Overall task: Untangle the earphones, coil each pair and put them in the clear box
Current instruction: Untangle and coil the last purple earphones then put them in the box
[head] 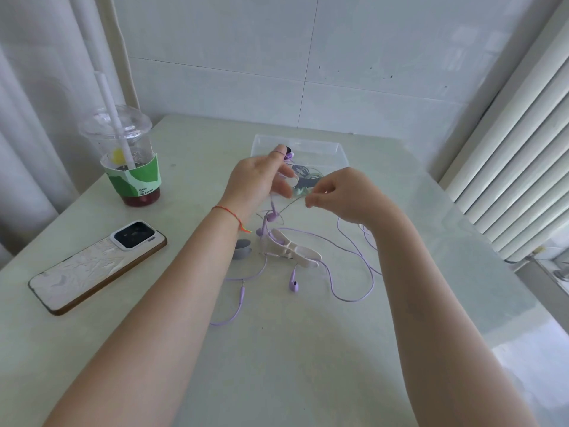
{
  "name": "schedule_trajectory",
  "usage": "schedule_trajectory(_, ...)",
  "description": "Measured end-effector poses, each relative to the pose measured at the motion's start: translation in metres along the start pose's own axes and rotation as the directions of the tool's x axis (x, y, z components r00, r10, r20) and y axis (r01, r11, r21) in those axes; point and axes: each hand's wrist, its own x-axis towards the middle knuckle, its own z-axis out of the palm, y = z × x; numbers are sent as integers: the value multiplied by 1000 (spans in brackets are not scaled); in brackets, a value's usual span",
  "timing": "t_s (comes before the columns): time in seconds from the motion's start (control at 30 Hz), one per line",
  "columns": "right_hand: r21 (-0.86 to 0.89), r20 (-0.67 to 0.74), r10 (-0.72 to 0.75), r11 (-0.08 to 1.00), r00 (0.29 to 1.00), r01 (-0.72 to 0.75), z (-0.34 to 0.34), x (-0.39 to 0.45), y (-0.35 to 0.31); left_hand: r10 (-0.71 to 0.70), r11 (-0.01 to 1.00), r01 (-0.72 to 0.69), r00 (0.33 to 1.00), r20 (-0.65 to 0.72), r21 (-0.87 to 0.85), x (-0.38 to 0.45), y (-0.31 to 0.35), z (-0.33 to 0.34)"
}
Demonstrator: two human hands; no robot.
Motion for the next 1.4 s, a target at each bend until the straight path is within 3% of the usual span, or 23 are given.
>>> schedule_trajectory(0.07,24,-30,22,999,999,-22,0,2,3,69,987,-85,990,-119,-136,1,0,-4)
schedule_trajectory(0.17,137,-167,120,986,979,-97,-2,5,6,84,975,-125,972,-218,-184,2,2,-6)
schedule_trajectory(0.23,226,-299,156,970,941,-89,-2,8,6,94,983,-121,977,-193,-135,1,0,-5)
schedule_trajectory(0.33,400,-408,190,917,893,-13,-1,9,3,31,998,-32,999,-9,-56,-1,-5,-1)
schedule_trajectory(0.43,476,-338,163,879,927,19,1,7,-2,-34,991,45,996,83,-127,-1,-4,2)
schedule_trajectory(0.63,524,-72,55,852,996,-9,8,3,-9,-39,939,59,997,66,-338,-1,3,3)
schedule_trajectory(0.73,347,53,26,937,998,-43,8,0,-7,-55,918,59,998,22,-392,1,4,2)
schedule_trajectory(0.83,24,85,38,999,996,-40,11,1,-4,-66,890,50,998,-19,-454,2,5,0)
schedule_trajectory(0.97,-82,63,70,995,996,-65,13,4,0,-41,833,46,999,21,-552,3,7,-4)
schedule_trajectory(1.07,-6,85,40,999,996,-39,14,2,-3,-59,707,126,991,120,-696,0,9,-3)
schedule_trajectory(1.23,378,238,-38,924,970,-56,11,-3,-10,-101,607,178,984,147,-774,-2,10,0)
schedule_trajectory(1.4,401,263,-102,916,959,-13,10,-7,-13,-120,552,163,986,116,-818,-1,9,1)
